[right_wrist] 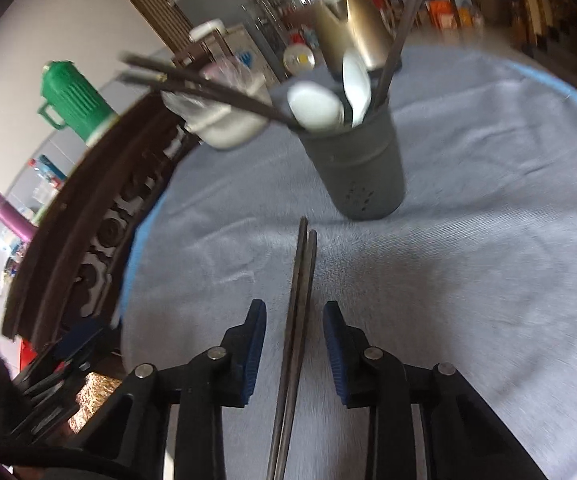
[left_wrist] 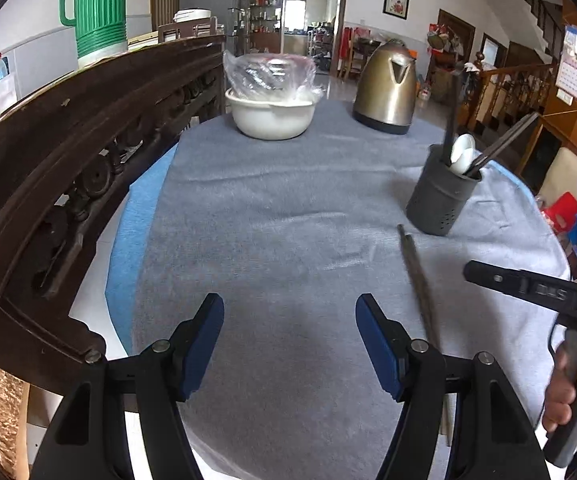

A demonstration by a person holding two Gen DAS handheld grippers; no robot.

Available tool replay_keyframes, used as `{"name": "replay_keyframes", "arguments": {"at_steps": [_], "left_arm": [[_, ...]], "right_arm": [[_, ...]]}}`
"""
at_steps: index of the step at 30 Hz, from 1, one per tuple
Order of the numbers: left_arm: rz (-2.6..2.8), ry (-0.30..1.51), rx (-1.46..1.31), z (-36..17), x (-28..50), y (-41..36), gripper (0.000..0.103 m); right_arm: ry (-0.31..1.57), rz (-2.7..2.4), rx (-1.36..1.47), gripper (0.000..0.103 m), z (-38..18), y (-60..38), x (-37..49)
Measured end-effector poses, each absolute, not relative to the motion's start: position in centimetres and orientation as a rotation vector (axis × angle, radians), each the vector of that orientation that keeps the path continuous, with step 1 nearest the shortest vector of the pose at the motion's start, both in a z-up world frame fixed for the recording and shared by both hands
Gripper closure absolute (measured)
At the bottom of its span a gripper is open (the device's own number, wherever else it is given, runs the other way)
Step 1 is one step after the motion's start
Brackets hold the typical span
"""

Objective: Organize utensils

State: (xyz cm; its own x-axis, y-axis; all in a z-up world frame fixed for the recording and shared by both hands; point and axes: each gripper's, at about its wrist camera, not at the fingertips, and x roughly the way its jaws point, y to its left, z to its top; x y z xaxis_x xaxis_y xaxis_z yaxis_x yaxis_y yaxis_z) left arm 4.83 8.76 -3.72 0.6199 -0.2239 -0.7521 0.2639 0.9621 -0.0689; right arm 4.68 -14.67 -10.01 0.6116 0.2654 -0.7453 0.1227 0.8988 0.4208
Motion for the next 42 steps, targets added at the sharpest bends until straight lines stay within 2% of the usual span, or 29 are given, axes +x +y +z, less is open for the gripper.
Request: {"name": "replay_keyframes", "arguments": {"at_steps": [9, 18, 23, 33, 42], "left_arm": [[-0.267, 0.912, 0.035, -5.3, 6.1, 9.7, 0.034], [-0.255, 0.914, 0.019, -5.1, 6.3, 10.2, 0.034], [-0.274, 0.919, 0.017, -4.9, 6.0, 9.8, 0.034], [-0.401, 0.977, 0.045, -4.7, 7.9, 5.2, 0.034], [-0.487, 1.067, 0.075, -7.9, 12.5, -1.8, 0.034]], "right_arm": [[1.0, 0.067, 0.406, 0.078, -14.1, -13.5, 9.5], [1.036, 0.06, 0.277, 0.08, -13.6, -11.7, 10.7], [1.064, 0.055, 0.235, 0.095, -13.8, -11.0, 10.8], [1.045, -0.049, 0.32, 0.096, -14.0, -16.7, 8.7], [0.985, -0.145, 0.524, 0.096, -14.0, -24.5, 6.6]]}}
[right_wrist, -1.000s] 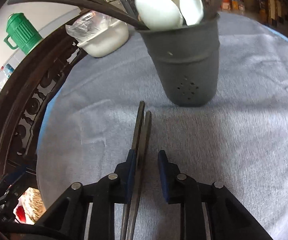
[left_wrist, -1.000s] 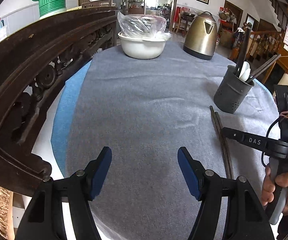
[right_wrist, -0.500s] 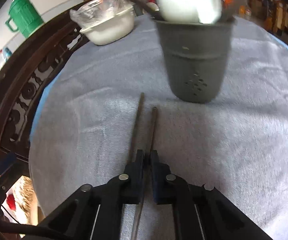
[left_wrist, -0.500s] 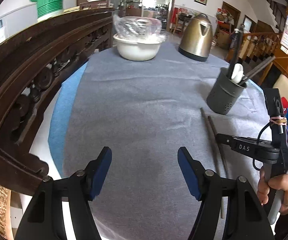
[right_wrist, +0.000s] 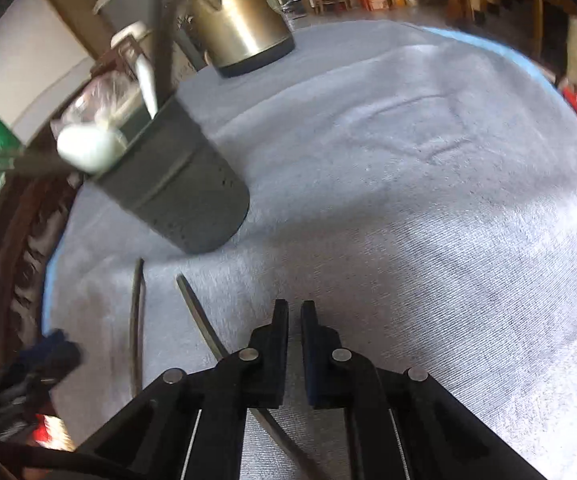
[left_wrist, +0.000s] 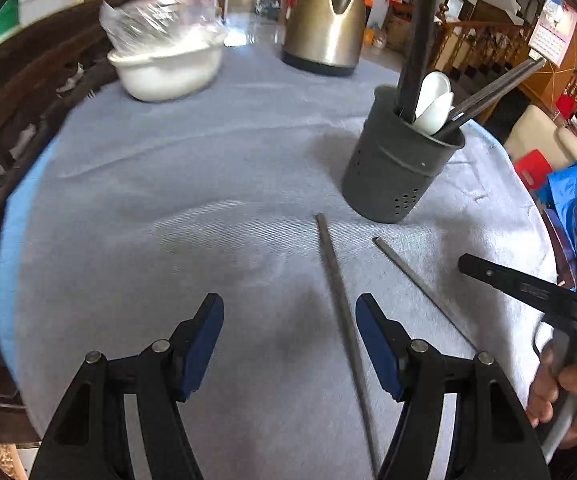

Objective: Organize utensils

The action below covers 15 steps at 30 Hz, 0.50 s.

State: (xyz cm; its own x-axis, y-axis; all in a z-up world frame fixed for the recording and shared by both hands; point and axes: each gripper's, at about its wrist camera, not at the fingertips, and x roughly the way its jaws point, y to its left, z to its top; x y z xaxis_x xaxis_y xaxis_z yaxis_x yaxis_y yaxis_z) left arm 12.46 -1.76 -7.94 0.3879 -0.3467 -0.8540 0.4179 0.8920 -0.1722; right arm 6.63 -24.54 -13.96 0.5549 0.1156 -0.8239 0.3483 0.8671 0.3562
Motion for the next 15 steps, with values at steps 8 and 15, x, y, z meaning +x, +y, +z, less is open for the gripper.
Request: {"name": "replay_keyframes", "arguments": {"at_steps": [8, 15], "left_arm": [[-0.525, 1.128, 0.013, -9.7, 15.0, -3.6, 0.034], [-0.494, 1.153, 0.024, -10.8, 16.8, -4.4, 0.045]], "right_arm": [[0.999, 0.1, 0.512, 0.067, -13.2, -22.9, 7.3], [1.025, 0.131, 0.342, 0.048, -13.7, -20.8, 7.5]]}}
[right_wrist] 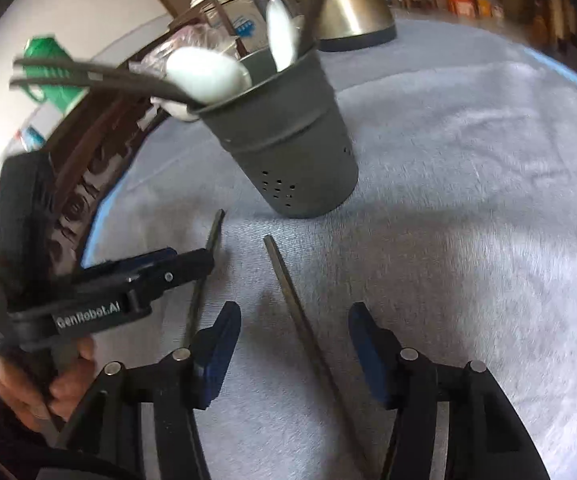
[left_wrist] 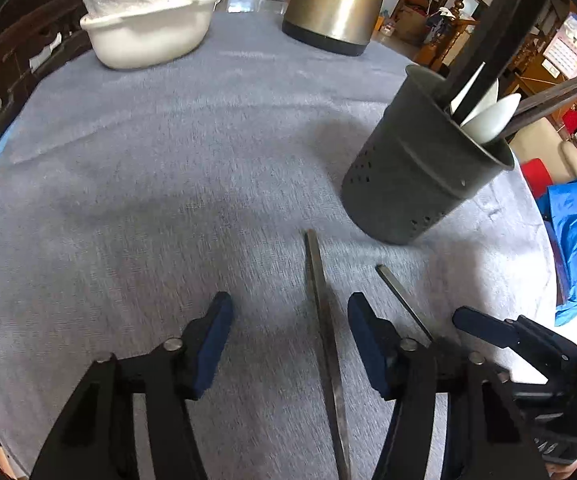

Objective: Organize utensils

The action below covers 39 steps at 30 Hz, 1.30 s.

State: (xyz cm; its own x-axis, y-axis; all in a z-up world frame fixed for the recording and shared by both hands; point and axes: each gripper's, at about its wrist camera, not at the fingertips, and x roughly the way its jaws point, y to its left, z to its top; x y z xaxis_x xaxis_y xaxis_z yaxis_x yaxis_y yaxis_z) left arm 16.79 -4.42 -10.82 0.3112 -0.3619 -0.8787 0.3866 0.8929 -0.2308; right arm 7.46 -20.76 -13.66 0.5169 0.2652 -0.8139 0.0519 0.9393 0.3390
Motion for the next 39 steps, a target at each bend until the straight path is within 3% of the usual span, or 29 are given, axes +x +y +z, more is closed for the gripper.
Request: {"name": "replay_keyframes", "arguments": {"at_steps": [1, 2, 4, 9, 12, 18, 24, 33, 34, 37, 39], "left_arm": [[-0.492, 1.154, 0.031, -10.9, 17.0, -4.7, 0.046], [-0.489, 1.154, 0.039, -10.9, 17.3, -4.8, 0.048], [-0.487, 1.157, 0.059, -11.0, 17.5, -5.2, 0.048], [-0.491, 1.161, 0.118, -11.2, 18.0, -6.4, 0.048], [-0.48, 1.145, 0.182, -11.2, 18.0, -7.4, 0.059], [-0.481, 1.089, 0.224, -11.5, 17.6, -9.1, 0.09], [-0.472, 1.089, 0.136, -11.7, 18.5, -7.9, 0.098], [-0.507, 1.108, 0.039, -11.7, 18.3, -5.3, 0.097], [-0.511, 1.112, 0.032, -11.8, 18.3, -4.9, 0.094], [-0.51, 1.105, 0.013, -11.5, 17.9, -3.5, 0.068], [-0.508, 1.083, 0.014, -11.2, 17.5, -2.6, 0.062]], "right_arm": [[1.037, 0.128, 0.304, 0.053, -13.7, -20.2, 7.6], [1.04, 0.119, 0.248, 0.066, -13.8, -19.6, 8.0], [1.057, 0.113, 0.183, 0.068, -13.7, -18.9, 8.5], [1.08, 0.106, 0.011, 0.093, -13.7, -16.9, 8.5], [1.09, 0.088, -0.001, 0.096, -13.6, -17.1, 7.7], [1.047, 0.005, 0.209, 0.097, -13.5, -22.3, 4.9], [0.953, -0.065, 0.495, 0.097, -12.9, -28.4, 4.6], [0.92, -0.044, 0.716, 0.093, -14.3, -30.8, 5.7], [0.923, -0.052, 0.728, 0.092, -14.5, -30.9, 5.5], [0.893, -0.03, 0.754, 0.085, -14.1, -31.7, 4.8], [0.879, -0.029, 0.745, 0.064, -13.5, -32.0, 4.2]]}}
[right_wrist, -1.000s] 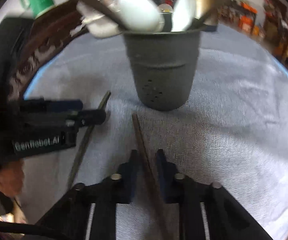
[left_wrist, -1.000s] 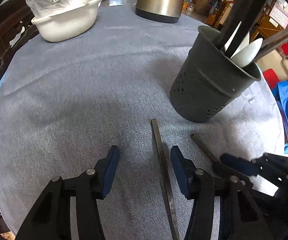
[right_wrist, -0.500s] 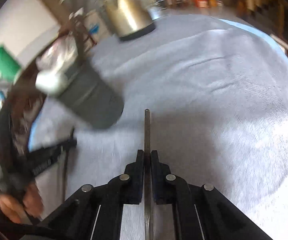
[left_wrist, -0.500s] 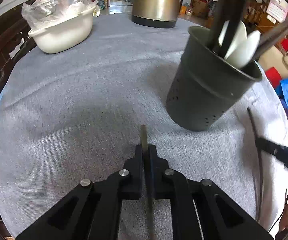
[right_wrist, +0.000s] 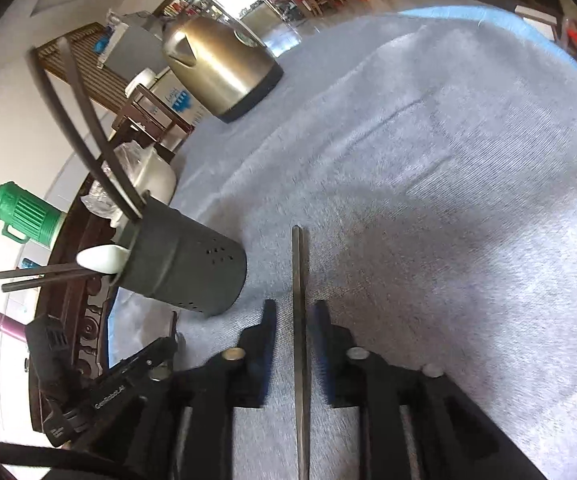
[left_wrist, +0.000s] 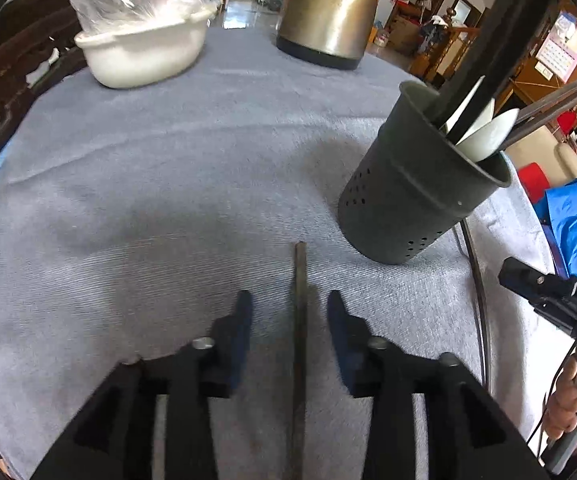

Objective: Organize utensils
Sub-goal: 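Close the left tool on another dark chopstick while the right tool holds its chopstick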

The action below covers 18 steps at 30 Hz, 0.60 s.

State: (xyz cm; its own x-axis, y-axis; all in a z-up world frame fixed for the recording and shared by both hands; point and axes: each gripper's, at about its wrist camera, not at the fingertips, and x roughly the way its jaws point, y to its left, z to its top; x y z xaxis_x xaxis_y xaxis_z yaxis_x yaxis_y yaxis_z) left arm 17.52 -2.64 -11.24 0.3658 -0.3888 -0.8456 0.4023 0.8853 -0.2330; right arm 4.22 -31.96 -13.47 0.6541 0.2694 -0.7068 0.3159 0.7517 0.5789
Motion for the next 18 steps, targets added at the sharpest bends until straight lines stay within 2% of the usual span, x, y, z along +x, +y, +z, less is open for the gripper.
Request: {"name": "replay_keyframes", "arguments": {"at_steps": [1, 2, 4, 6, 7, 8, 9, 13, 18], "left_arm": [[-0.514, 1.076, 0.012, -11.1, 17.4, -2.2, 0.062], [-0.517, 1.072, 0.01, -10.8, 17.0, -2.3, 0.062], [-0.528, 1.064, -0.001, -10.7, 16.9, -1.4, 0.062], [-0.525, 1.073, -0.003, -11.0, 17.1, -0.9, 0.062], [-0.525, 1.08, -0.01, -11.1, 17.3, -0.7, 0.062], [-0.525, 1.088, -0.02, -11.3, 17.8, -0.4, 0.062], [-0.525, 1.094, -0.025, -11.4, 18.0, -0.4, 0.062], [-0.536, 1.145, -0.028, -12.2, 18.8, -0.9, 0.062], [-0.52, 1.138, -0.008, -11.7, 18.1, -2.0, 0.062]], "right_arm": [[0.872, -0.027, 0.736, 0.054, -13.0, -32.1, 4.1], [0.864, -0.029, 0.72, 0.035, -12.7, -32.0, 4.1], [0.832, -0.022, 0.684, 0.035, -12.1, -31.7, 3.7], [0.843, -0.016, 0.632, 0.042, -11.6, -31.1, 4.0], [0.868, -0.035, 0.583, 0.048, -11.5, -30.4, 4.6], [0.884, -0.05, 0.557, 0.061, -11.4, -30.2, 4.5], [0.902, -0.059, 0.541, 0.064, -11.4, -29.9, 5.0], [0.969, -0.106, 0.51, 0.064, -12.2, -29.9, 7.5], [1.007, -0.133, 0.476, 0.069, -12.8, -29.2, 8.5]]}}
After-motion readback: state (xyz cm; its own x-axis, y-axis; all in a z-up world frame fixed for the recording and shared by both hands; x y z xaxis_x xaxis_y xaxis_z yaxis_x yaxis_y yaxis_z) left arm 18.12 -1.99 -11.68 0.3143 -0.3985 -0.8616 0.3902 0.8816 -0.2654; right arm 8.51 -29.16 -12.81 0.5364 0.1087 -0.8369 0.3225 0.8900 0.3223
